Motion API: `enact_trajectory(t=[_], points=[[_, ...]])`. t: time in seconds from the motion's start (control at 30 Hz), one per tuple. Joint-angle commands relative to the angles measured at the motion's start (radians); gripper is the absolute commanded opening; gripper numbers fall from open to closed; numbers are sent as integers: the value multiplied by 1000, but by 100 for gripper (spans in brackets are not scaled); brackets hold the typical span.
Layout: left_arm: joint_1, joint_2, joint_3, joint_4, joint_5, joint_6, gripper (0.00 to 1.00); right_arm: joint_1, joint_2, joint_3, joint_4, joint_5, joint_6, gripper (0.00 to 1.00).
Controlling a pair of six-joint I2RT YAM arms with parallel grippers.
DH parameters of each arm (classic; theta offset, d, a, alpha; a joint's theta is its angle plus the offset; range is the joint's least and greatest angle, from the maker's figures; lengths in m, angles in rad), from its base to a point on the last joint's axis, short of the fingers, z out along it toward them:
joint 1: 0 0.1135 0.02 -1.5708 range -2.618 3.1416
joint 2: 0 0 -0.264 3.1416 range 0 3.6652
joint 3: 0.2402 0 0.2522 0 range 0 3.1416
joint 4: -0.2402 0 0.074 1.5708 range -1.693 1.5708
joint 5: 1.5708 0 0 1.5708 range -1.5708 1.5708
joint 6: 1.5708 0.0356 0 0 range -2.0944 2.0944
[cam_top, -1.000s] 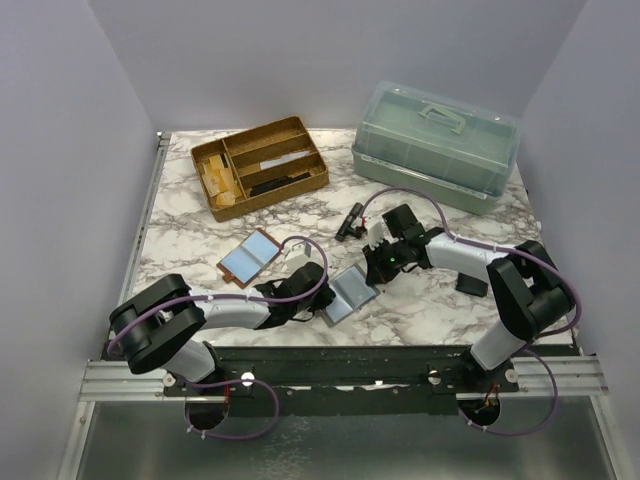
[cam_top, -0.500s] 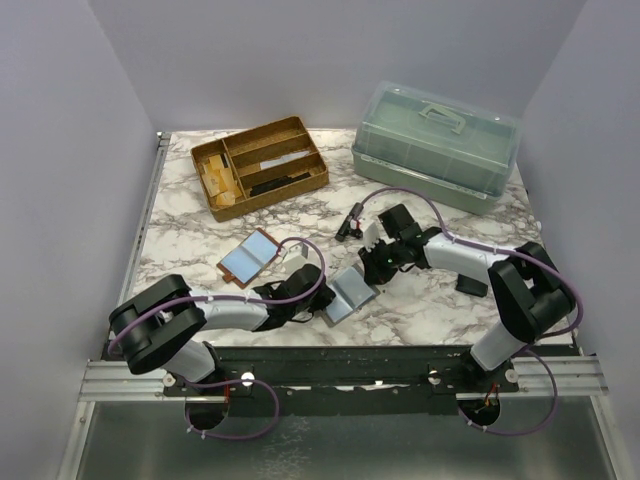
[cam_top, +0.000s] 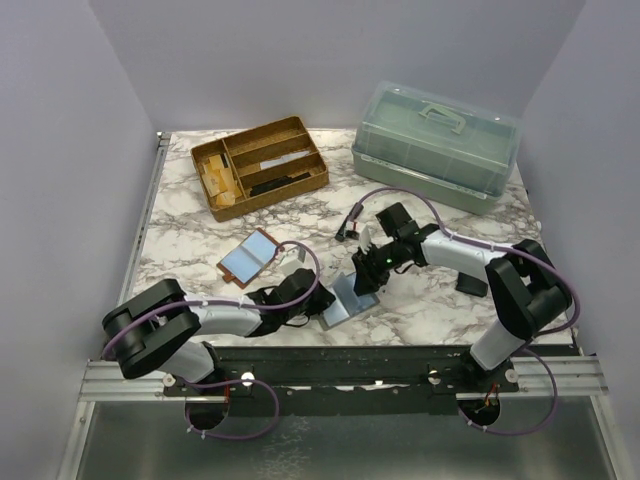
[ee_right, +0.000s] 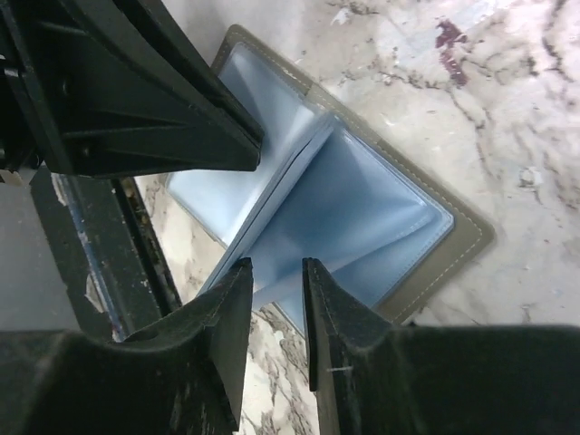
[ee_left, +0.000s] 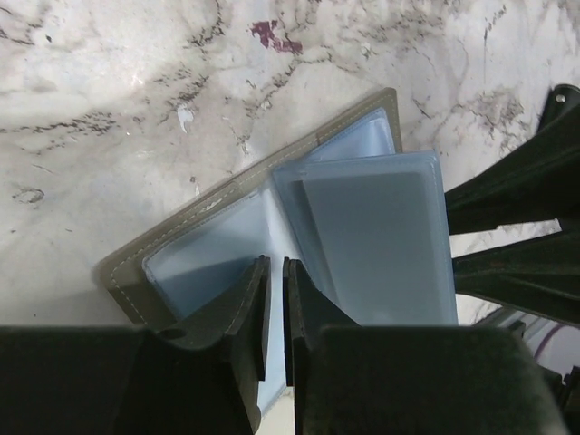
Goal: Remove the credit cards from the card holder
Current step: Remove the credit card from the card holder.
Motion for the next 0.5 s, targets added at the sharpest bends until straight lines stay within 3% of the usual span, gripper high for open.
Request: enact_trajectory(t=[0.0, 0.33, 0.47], points=[[-2, -55, -62, 92, 63, -23, 20, 8, 31, 21, -37, -98, 14, 35], [9, -164, -153, 244, 95, -109, 55, 9, 50, 24, -38, -145, 27, 39], [19, -121, -145, 249, 112, -120, 58, 9, 71, 29, -44, -179, 33, 39]])
